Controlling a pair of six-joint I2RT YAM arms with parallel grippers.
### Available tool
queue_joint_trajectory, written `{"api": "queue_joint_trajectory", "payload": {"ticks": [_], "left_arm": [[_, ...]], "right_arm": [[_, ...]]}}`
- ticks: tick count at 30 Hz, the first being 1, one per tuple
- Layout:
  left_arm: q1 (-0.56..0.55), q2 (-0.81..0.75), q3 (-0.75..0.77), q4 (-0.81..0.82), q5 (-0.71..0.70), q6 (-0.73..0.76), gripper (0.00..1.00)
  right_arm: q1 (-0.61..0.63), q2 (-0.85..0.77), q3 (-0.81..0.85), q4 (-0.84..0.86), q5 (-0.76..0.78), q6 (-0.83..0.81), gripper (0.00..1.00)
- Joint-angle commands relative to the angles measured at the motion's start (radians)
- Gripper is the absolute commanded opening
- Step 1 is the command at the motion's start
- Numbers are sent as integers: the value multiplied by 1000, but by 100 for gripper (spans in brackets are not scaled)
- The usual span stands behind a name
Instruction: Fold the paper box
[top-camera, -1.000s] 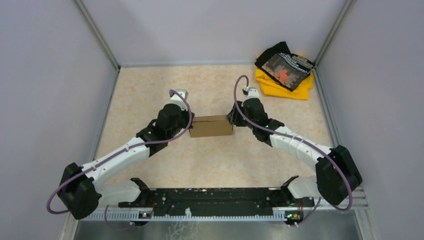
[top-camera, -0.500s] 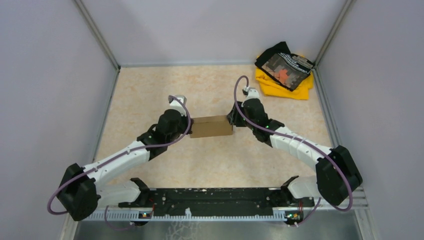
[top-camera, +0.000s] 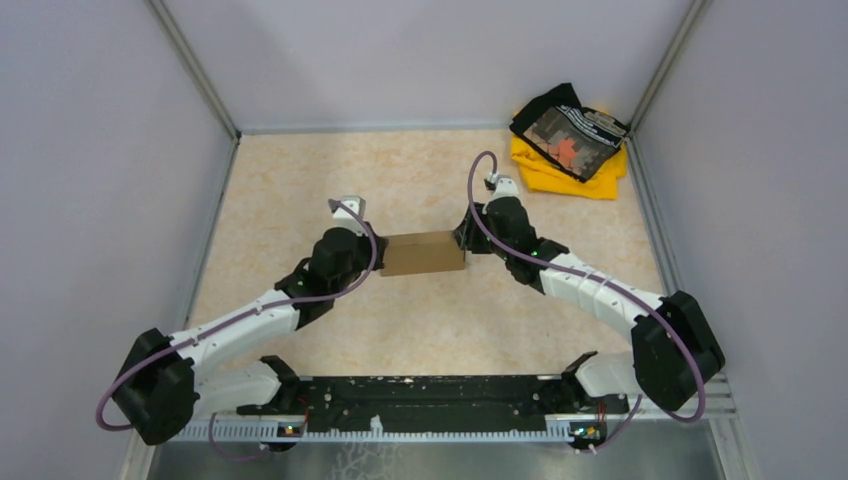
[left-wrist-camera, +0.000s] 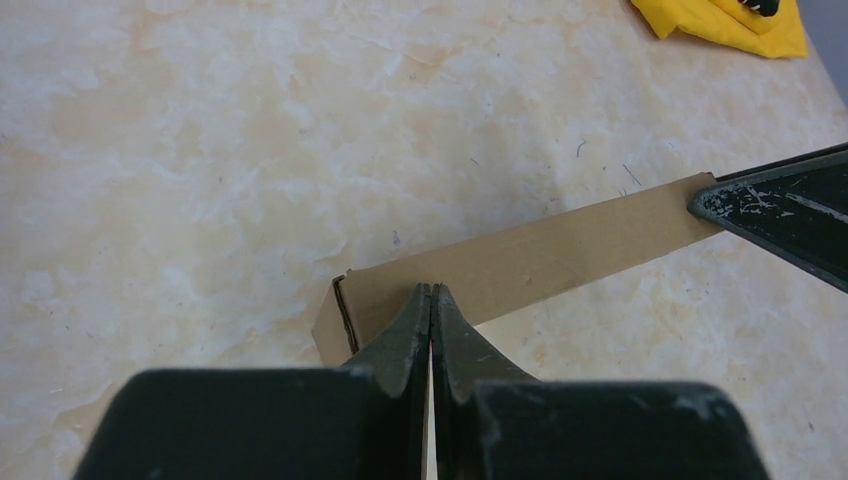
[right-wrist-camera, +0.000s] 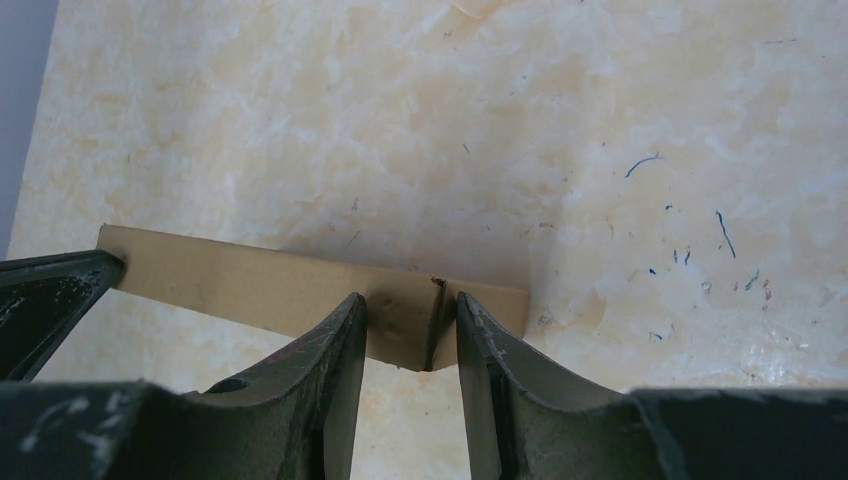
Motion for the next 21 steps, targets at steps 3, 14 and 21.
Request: {"api": "queue_joint_trajectory", "payload": {"ticks": [3,14,21], "left_arm": [[-3,86,0,-118,37,3,4],[-4,84,31,-74,153,12,18],[-3,90,-25,28,240,-23,18]], "right_arm": [[18,25,-42,-192,-1,-41,37],[18,6,-42,-205,3,-43,37],[18,17,-44,-199,-1,-41,37]]}}
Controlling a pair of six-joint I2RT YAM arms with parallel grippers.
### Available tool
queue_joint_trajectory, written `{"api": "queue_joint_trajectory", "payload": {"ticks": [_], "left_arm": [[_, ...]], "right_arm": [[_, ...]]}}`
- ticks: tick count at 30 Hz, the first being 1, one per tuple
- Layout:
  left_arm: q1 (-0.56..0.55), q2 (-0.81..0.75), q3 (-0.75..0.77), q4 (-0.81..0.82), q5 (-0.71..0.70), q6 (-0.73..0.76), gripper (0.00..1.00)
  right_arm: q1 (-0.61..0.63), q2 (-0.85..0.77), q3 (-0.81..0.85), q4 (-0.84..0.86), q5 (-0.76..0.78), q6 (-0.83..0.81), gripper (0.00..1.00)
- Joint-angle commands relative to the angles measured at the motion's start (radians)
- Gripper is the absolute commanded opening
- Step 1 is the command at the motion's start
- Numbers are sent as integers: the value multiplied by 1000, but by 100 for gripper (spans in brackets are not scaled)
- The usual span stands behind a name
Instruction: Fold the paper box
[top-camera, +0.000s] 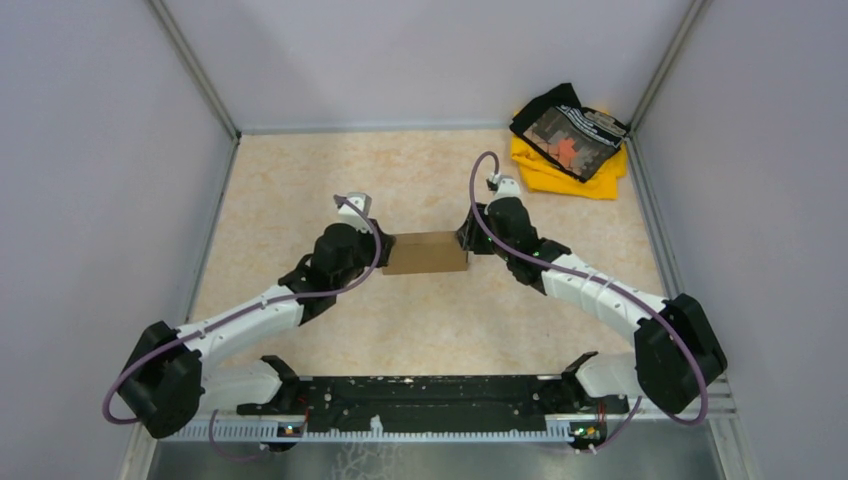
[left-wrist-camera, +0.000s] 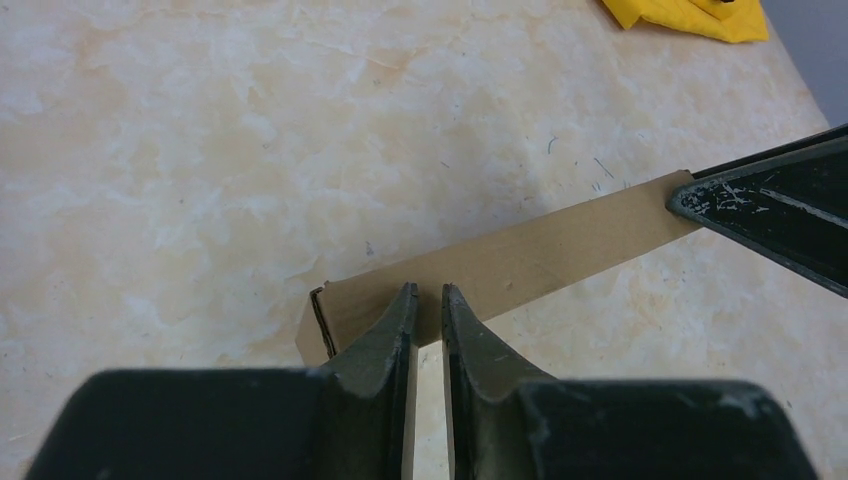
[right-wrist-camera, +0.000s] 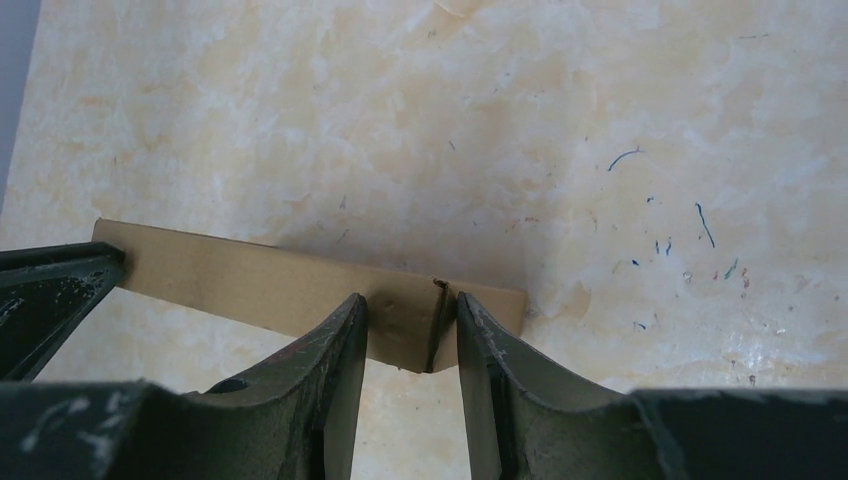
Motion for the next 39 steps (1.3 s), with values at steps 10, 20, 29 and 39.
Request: {"api": "queue_joint_trajectory", "payload": {"ticks": [10,20,29,39], "left_arm": [[-16,-41,-53,10,145,-12,42],[-16,-62,-39,47,201,4,16],[-16,-25,-21,79,220,11,14],[-16,-88,5,78,235,25,16]], "right_arm": [[18,37,-36,-167,-20,-35,37],[18,36,-36,-165,-22,-34,37],[18,36,-39,-164,-24,-34,37],[17,37,-31,-170,-26,-37,37]]}}
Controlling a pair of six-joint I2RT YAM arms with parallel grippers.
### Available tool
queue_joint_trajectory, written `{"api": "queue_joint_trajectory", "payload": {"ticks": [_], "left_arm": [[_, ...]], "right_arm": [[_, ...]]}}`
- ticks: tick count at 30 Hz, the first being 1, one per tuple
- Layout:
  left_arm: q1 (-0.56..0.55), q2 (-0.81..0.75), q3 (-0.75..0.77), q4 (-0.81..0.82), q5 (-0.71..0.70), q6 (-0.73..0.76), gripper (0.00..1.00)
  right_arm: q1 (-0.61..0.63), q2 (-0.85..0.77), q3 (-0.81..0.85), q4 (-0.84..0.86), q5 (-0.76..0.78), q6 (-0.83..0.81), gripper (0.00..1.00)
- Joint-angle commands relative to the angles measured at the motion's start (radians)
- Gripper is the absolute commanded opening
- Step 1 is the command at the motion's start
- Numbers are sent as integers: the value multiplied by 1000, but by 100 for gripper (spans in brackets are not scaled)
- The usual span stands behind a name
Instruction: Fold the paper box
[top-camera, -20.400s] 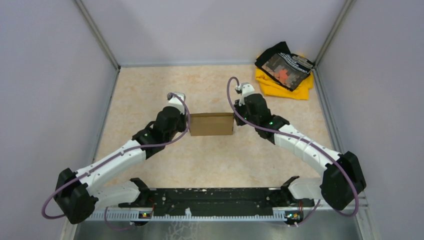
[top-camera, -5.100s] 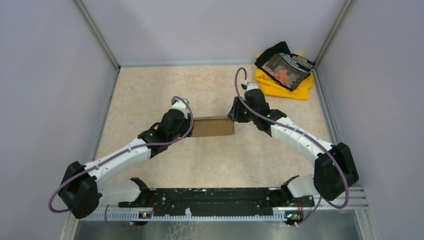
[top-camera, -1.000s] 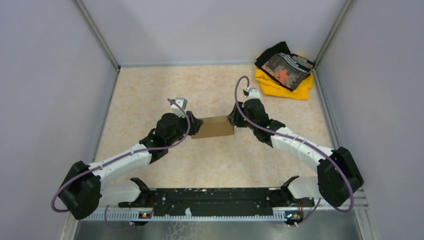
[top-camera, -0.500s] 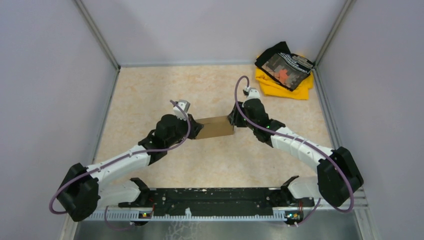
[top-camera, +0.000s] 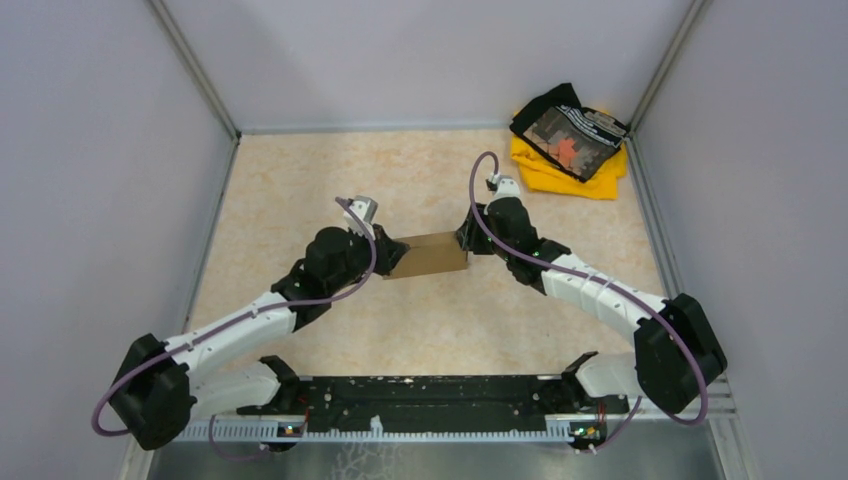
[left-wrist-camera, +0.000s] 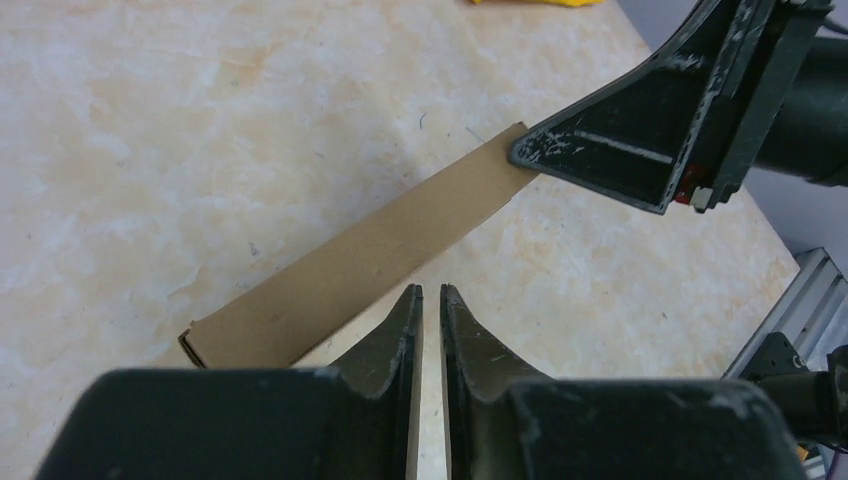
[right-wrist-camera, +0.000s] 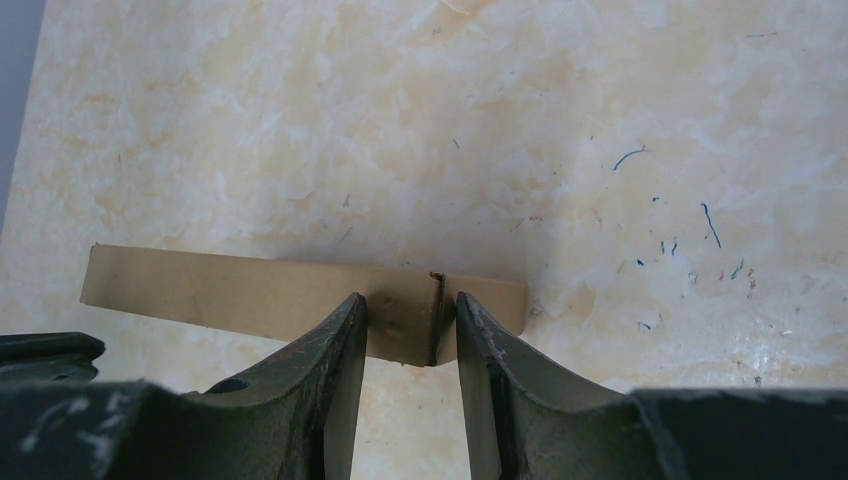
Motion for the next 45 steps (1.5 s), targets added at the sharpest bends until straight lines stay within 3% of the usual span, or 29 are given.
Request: {"api": "queue_joint_trajectory", "payload": {"ticks": [1,15,28,45], "left_arm": [[-4,-11,39,43,17,25,17],[-2,137,70,85,-33,82,16],[2,257,-13,121,4,10,14],[0,140,-118,127,3,-20,15]], "right_arm": [[17,38,-30,-169,-22,-39,37],[18,44,-29,-178,-25,-49,37],[18,32,-69,-166,-25,-46,37],[17,-48,-124,-183,-42,-22,37]]}}
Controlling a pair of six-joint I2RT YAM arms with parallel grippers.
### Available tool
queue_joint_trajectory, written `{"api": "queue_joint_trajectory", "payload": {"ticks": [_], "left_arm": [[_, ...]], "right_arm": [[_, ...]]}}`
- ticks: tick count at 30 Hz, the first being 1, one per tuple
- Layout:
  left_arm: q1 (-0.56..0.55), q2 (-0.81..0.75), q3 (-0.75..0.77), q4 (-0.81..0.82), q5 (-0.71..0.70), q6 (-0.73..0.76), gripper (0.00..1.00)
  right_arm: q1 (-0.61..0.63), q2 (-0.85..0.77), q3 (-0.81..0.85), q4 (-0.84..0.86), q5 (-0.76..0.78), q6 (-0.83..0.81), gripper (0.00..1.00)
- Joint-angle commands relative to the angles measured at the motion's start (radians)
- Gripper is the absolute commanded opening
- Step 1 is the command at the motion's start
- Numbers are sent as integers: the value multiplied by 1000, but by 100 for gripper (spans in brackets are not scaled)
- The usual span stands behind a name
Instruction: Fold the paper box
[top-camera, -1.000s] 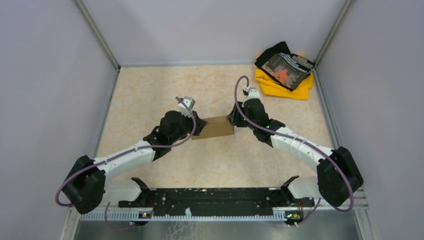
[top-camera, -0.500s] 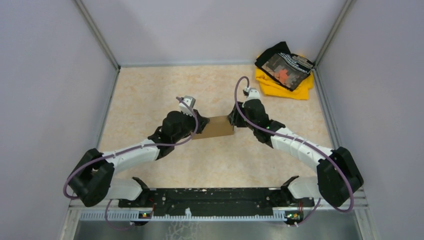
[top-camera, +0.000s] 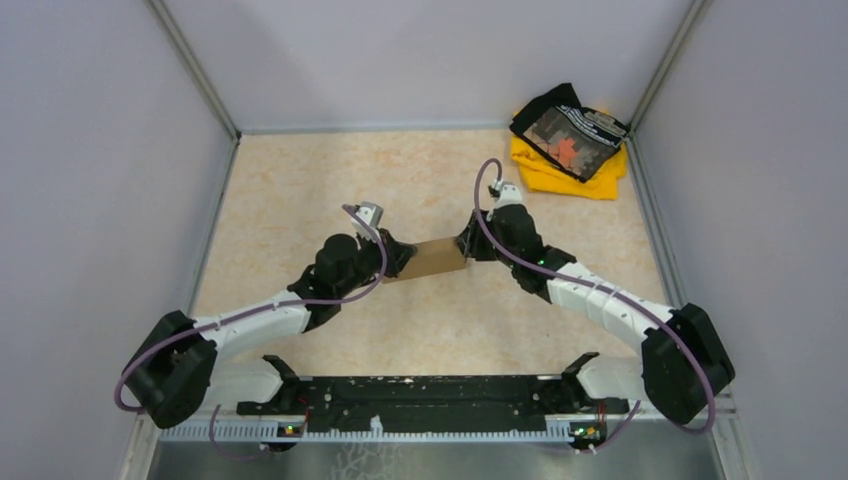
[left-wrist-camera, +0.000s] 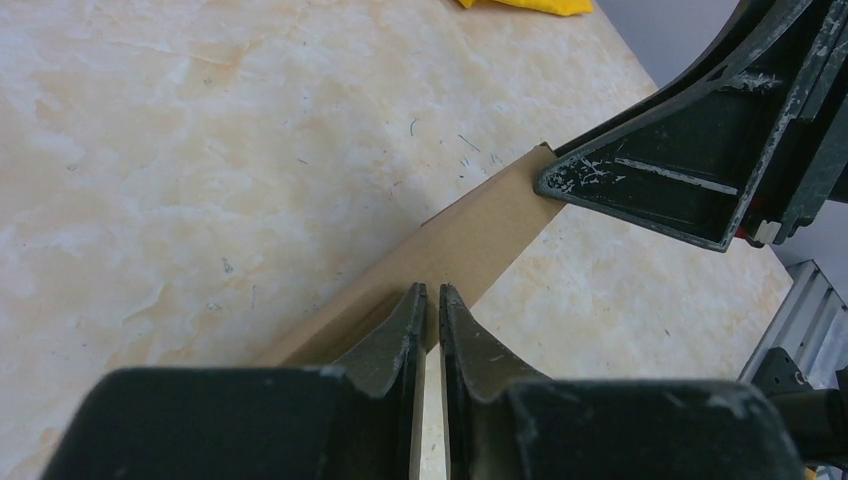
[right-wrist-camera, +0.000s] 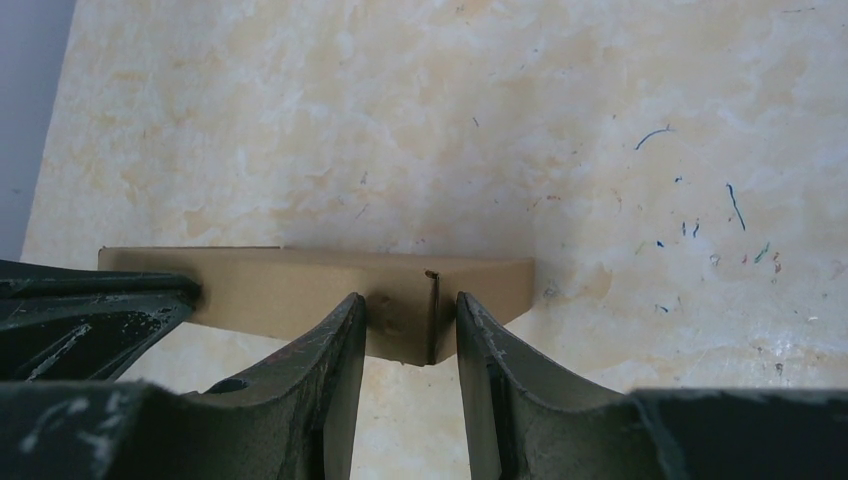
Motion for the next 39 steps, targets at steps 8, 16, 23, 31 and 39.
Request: {"api": "queue_joint_trajectory", "payload": {"ticks": [8,16,23,31,39], "left_arm": [[-7,-39,-111,-105,49,-43,15],[-35,-59,-152,-122,57,-89,15],[-35,-123,-115,-256,-39,-72,17],[-32,-131,40,-575,-220,-81,54],[-32,-117,43,-642,-190,-36,78]], "right_arm": [[21,-102,-135,-263,-2,0,37],[40,-197,-210,-301,-5,37,37],[40,-222,-178,-355,24,18,40],[40,-112,-49,-372,39,-68,43],[50,19,-26,-269,-12,-218,51]]}}
